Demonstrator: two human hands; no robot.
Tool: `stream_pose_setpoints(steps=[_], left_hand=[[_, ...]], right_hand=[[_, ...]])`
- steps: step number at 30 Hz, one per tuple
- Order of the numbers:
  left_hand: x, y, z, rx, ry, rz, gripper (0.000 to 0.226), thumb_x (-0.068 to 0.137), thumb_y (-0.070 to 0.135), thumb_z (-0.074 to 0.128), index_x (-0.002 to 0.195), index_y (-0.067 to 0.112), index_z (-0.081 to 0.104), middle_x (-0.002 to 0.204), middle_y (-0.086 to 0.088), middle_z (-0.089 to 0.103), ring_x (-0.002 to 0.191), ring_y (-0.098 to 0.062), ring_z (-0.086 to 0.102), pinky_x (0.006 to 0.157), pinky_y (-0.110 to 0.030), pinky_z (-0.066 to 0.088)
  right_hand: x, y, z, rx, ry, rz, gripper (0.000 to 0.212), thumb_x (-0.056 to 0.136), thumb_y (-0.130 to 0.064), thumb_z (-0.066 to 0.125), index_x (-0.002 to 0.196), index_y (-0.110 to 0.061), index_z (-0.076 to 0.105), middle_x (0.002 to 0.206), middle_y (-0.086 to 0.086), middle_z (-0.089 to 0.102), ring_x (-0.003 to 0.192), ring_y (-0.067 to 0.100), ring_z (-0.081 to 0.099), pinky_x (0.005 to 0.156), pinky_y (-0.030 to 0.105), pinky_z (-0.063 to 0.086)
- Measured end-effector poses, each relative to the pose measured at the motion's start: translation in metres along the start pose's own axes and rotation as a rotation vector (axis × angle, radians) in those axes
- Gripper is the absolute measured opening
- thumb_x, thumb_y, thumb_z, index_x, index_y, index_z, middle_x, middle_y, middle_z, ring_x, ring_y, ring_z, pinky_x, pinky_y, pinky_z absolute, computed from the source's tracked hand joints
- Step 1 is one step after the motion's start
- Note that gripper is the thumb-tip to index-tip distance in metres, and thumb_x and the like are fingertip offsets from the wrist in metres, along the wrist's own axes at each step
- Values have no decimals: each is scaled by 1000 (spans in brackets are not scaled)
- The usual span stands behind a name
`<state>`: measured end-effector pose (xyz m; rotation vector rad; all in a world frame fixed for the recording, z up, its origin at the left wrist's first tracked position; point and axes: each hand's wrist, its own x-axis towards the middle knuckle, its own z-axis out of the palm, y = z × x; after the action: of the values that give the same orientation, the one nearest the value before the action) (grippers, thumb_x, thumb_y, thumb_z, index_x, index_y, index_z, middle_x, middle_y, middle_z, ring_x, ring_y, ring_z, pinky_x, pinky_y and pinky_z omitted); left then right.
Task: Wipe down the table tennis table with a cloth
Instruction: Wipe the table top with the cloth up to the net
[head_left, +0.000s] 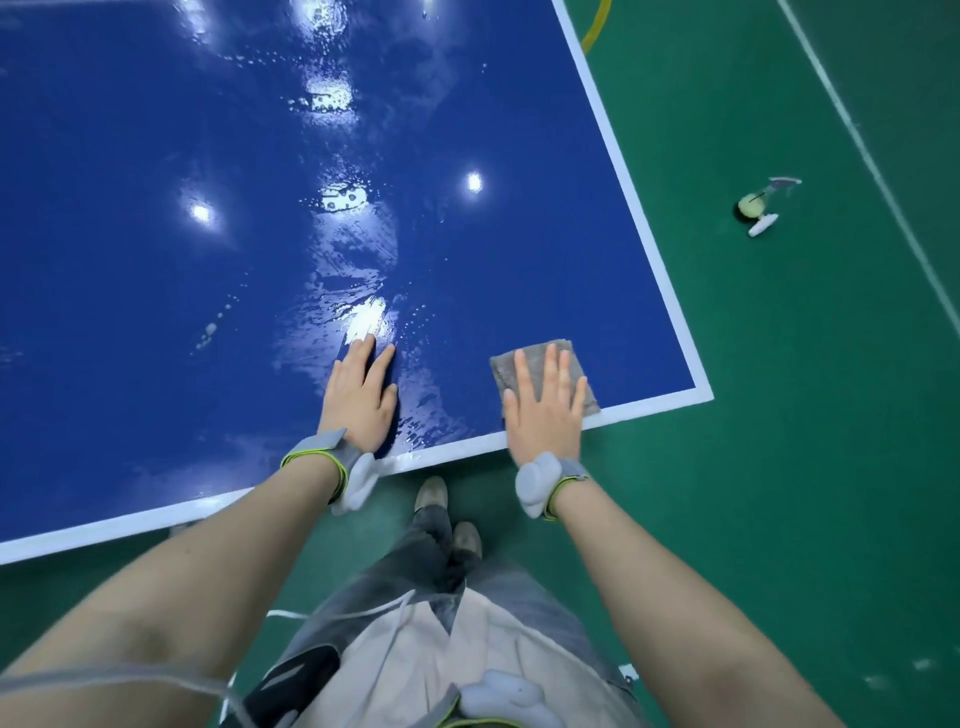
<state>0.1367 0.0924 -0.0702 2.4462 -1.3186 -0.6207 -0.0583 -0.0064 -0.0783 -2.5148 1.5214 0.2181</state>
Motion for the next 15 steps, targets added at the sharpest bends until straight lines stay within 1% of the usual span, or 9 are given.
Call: stream_pose_setpoints(steps=[2,3,6,9,10,11,13,14,15], left_hand=[[-4,-1,1,10,-6,-7,49,98,19,39,146,12,26,156,-7,11,144,-23,4,116,-36,-1],[-9,-1,1,14,-1,-14,49,98,19,39,146,13,26,156,-7,11,144,-23,4,116,-35,0],[-18,-2,4,28,17,-34,50,98,20,39,146,13,26,156,-7,11,144,-22,5,115,-34,0],[-29,-1,6,31,20,-54,50,98,20,39,146,14,26,156,-7,11,144,-22,5,115,-33,0],[-33,-1,7,24,17,-63,50,98,20,38,146,14,25,156,-7,11,144,-21,5,115,-32,0],[-37,-1,7,21,12,-71,50,98,20,38,146,15,25,156,-6,10,144,-21,4,115,-32,-1],[-42,-3,8,18,8,-80,50,98,21,38,146,15,25,156,-6,10,144,-21,4,115,-33,-1],[-45,-3,8,19,12,-87,50,98,21,38,146,15,25,156,-6,10,144,-21,4,115,-33,-1],[-49,-3,9,18,16,-93,50,98,21,38,146,15,25,156,-6,11,144,-21,5,115,-34,0]], right_hand=[[-6,-20,5,-8,40,-52,58,93,-42,18,144,-21,36,149,17,35,139,34,32,110,53,18],[-11,-30,6,-3,37,-83,57,92,-41,22,141,-20,43,146,17,41,136,34,37,108,54,25],[-24,-47,8,0,-45,-175,56,92,-42,23,139,-23,46,144,15,45,134,31,40,106,54,30],[-25,-37,9,-35,-74,-225,56,92,-43,22,139,-26,46,145,13,44,135,29,41,107,51,32],[-24,-29,9,-54,-68,-226,56,92,-42,21,140,-26,45,146,13,42,135,29,40,107,50,31],[-22,-20,11,-63,-47,-215,56,93,-42,19,142,-26,41,148,13,39,137,29,36,109,50,27],[-18,0,10,-61,-16,-139,58,94,-44,9,148,-26,21,155,14,23,144,30,20,114,47,10],[-17,10,10,-53,10,-102,56,95,-45,6,149,-27,11,157,14,13,146,30,10,115,45,3],[-16,19,9,-44,28,-69,54,98,-45,9,149,-28,4,158,14,5,147,29,3,115,44,-2]])
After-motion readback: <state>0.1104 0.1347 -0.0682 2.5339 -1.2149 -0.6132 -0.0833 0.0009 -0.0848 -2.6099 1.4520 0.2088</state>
